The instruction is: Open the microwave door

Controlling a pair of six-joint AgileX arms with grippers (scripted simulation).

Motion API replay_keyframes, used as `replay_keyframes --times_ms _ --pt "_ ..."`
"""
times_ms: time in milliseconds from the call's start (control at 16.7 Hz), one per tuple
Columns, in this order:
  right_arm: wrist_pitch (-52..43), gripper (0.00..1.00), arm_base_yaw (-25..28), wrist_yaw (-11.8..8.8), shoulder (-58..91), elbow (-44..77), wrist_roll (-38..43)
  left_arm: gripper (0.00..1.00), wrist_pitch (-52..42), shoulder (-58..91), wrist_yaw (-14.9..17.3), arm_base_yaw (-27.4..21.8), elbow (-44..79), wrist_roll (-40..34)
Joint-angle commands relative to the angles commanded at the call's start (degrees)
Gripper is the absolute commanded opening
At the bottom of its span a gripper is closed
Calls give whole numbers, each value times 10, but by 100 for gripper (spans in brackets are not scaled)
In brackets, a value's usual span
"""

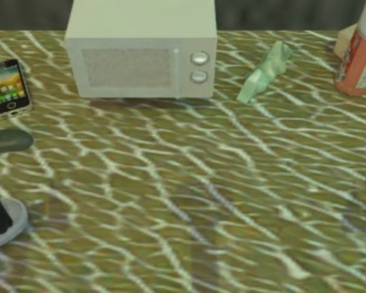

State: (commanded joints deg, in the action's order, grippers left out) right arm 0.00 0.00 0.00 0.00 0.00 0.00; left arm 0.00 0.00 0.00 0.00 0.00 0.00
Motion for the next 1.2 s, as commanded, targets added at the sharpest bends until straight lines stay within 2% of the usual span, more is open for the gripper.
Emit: replay_keyframes --times_ms 300,540,780,1200 --pt "0 100 0 0 0 0 0 100 -24 35 -6 -13 33 -9" --pt "0 100 0 0 0 0 0 100 -105 164 -27 -54 158 -41" --pt "0 100 0 0 0 0 0 100 -213 373 -56 -112 360 -93" --pt "0 100 0 0 0 0 0 100 -405 783 -108 -226 805 -205"
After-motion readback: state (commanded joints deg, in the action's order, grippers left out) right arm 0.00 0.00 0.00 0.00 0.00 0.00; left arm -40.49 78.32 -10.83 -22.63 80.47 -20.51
